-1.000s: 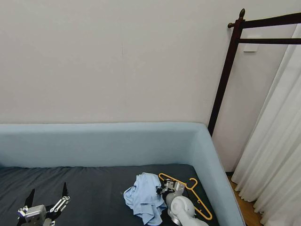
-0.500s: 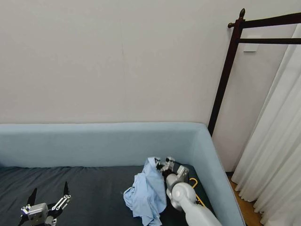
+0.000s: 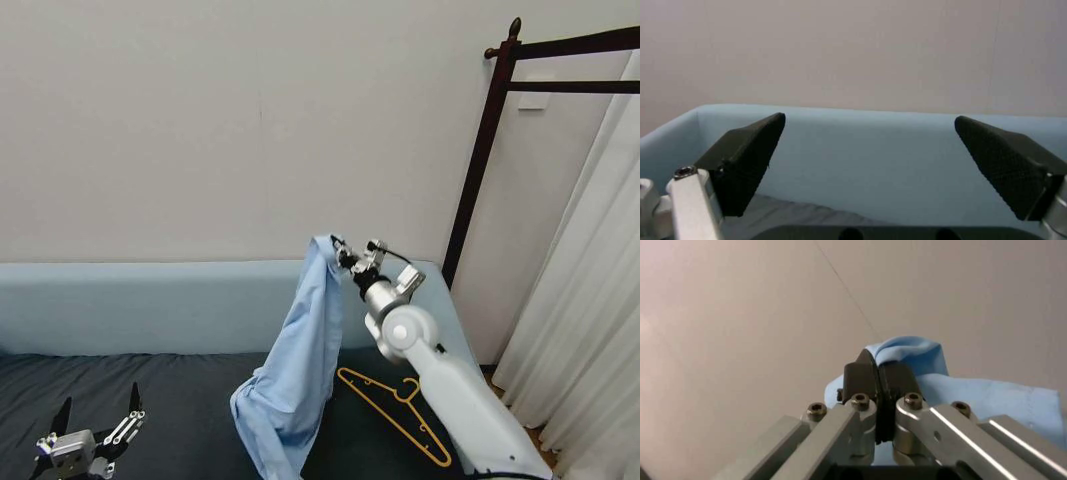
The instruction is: Pick up the clothes from the sofa and hang them on the clothes hanger.
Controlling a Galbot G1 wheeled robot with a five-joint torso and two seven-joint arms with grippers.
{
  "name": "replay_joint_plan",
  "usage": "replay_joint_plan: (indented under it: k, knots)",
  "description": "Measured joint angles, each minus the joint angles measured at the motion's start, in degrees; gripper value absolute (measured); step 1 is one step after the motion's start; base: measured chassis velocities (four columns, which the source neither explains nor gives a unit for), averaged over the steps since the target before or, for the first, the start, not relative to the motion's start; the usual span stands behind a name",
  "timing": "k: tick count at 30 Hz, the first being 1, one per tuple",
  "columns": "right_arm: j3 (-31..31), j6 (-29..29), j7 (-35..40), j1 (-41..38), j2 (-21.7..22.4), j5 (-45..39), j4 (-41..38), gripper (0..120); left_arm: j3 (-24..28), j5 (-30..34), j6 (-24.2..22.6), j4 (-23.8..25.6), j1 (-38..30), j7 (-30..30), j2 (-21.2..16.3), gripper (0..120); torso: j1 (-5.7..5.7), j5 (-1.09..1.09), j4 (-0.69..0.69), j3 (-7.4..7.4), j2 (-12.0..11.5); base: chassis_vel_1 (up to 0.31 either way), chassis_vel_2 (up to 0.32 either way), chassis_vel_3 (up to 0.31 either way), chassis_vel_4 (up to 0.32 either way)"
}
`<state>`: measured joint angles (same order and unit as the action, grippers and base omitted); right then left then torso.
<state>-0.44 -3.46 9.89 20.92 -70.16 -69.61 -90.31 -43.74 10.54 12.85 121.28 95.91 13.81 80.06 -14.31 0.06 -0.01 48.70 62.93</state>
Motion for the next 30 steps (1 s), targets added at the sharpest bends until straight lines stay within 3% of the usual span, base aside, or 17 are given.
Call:
replay_joint_plan:
  k: [12, 18, 22, 23, 27, 28, 30]
  knots:
    - [-2.1, 0.0, 5.5, -12.6, 3.5, -7.0, -9.1, 0, 1.5, -0.6, 0.0, 0.5, -0.2, -0.1, 0.6, 100, 0.0, -0.01, 0.01, -0.01, 0.0, 0.0, 0.0, 0.0, 0.0]
    - [-3.4, 0.3, 8.6, -11.1, 5.3, -4.6, -15.2, 0, 2.0, -0.7, 0.2, 0.4, -0.3, -0.1, 0.4, 100, 0.01, -0.02, 0.01, -0.02, 0.0, 0.0, 0.0, 0.0, 0.0]
    - [-4.5, -1.8, 11.2, 2.9, 11.6, 2.2, -22.7, 0, 2.5, -0.7, 0.8, 0.2, -0.3, -0.1, 0.2, 100, 0.0, 0.01, 0.0, -0.01, 0.0, 0.0, 0.0, 0.0, 0.0]
    - [-4.5, -1.8, 11.2, 2.9, 11.6, 2.2, -22.7, 0, 2.5, -0.7, 0.8, 0.2, -0.3, -0.1, 0.2, 100, 0.0, 0.01, 0.0, -0.01, 0.0, 0.0, 0.0, 0.0, 0.0]
    - [-1.0, -5.9, 13.2, 24.5, 17.3, 10.8, -28.5, 0, 2.7, -0.6, 1.4, 0.4, -0.1, -0.1, -0.2, 100, 0.01, 0.02, -0.03, -0.01, 0.0, 0.0, 0.0, 0.0, 0.0]
    - [-1.0, -5.9, 13.2, 24.5, 17.3, 10.8, -28.5, 0, 2.7, -0.6, 1.4, 0.4, -0.1, -0.1, -0.2, 100, 0.01, 0.02, -0.03, -0.01, 0.0, 0.0, 0.0, 0.0, 0.0]
    - [1.8, -8.0, 13.1, 38.4, 18.6, 18.0, -29.3, 0, 2.9, -0.5, 1.6, 0.2, -0.1, -0.1, -0.5, 100, 0.02, 0.03, -0.05, -0.02, 0.0, 0.0, 0.0, 0.0, 0.0]
